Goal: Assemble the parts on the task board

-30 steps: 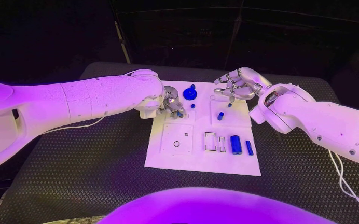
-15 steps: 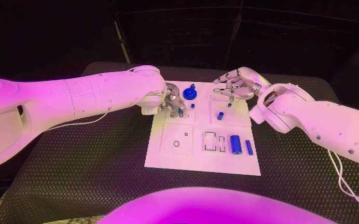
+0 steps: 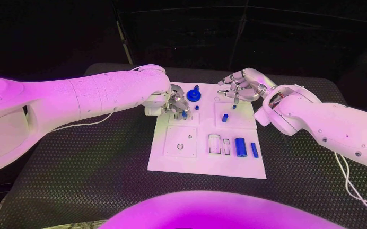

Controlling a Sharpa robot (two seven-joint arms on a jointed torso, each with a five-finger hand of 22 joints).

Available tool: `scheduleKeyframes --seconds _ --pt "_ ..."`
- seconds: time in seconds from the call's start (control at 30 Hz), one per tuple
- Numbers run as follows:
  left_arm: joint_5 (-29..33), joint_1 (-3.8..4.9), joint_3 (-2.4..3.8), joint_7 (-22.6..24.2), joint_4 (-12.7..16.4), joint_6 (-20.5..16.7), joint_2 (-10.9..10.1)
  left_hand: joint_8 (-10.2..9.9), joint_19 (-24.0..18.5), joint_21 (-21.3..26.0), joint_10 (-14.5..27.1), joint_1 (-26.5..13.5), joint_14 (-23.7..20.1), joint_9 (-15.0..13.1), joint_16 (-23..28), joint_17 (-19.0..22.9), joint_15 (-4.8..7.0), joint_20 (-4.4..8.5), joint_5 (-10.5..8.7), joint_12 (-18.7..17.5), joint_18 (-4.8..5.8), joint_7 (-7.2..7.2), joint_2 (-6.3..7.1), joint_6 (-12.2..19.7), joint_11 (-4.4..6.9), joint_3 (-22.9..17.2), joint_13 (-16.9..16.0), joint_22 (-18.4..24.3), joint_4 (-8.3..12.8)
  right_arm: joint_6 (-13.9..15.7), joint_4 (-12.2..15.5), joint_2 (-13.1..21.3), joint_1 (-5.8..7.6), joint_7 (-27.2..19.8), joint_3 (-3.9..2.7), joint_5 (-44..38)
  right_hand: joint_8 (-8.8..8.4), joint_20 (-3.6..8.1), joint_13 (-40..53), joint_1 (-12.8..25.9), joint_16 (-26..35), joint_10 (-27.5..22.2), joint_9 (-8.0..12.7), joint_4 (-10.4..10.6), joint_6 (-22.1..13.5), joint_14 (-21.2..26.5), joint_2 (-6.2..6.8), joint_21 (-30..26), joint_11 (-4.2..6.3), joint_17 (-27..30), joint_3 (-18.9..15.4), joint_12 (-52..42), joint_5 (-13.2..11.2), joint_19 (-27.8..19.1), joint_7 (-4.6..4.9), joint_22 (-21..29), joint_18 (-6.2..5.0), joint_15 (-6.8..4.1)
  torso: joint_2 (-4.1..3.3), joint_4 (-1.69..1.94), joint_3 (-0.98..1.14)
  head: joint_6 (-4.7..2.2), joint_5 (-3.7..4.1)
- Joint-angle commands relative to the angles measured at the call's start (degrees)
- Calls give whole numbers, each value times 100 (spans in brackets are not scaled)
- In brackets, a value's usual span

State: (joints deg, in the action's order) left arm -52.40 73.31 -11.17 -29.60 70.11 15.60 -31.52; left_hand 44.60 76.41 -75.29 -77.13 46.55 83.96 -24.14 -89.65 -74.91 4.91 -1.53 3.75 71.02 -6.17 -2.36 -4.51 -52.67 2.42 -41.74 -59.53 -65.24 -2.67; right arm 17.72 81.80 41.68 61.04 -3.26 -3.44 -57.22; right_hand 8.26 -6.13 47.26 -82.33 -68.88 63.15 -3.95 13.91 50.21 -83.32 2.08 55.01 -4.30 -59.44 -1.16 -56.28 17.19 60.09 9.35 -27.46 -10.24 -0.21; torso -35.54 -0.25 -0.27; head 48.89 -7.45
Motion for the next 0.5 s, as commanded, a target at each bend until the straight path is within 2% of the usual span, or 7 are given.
scheduleKeyframes --seconds 0.03,0.3,0.5 --pt "34 12 3 -61 -45 233 23 -21 30 -14 -35 -25 604 9 -35 -1509 35 28 -12 27 94 76 -28 -98 -13 -622 -12 -15 595 -31 5 -8 10 -45 -3 -10 26 8 -8 -40 -26 -5 4 1 -34 14 -15 -31 -3 -5 30 -25 17 -28 14 9 -32 6 7 2 -2 7 -8" --pt "34 11 2 -69 -121 289 68 -24 36 -20 -41 -42 604 12 -35 -1509 36 29 -17 34 97 76 -42 -104 -12 -623 -24 -26 598 -37 -5 -24 10 -50 -2 -10 27 8 -14 -43 -27 -9 4 1 -34 14 -15 -31 -4 -7 32 -21 31 -28 15 9 -32 6 5 2 -6 -11 14" --pt "34 10 2 -74 -147 346 84 -25 34 -17 -43 -54 604 13 -35 -1509 36 29 -19 36 96 77 -49 -107 -12 -623 -28 -22 600 -40 -8 -24 10 -50 -2 -10 27 8 -14 -43 -27 -9 4 1 -34 14 -15 -31 -4 -7 32 -21 31 -28 15 9 -32 6 3 5 -6 0 16"
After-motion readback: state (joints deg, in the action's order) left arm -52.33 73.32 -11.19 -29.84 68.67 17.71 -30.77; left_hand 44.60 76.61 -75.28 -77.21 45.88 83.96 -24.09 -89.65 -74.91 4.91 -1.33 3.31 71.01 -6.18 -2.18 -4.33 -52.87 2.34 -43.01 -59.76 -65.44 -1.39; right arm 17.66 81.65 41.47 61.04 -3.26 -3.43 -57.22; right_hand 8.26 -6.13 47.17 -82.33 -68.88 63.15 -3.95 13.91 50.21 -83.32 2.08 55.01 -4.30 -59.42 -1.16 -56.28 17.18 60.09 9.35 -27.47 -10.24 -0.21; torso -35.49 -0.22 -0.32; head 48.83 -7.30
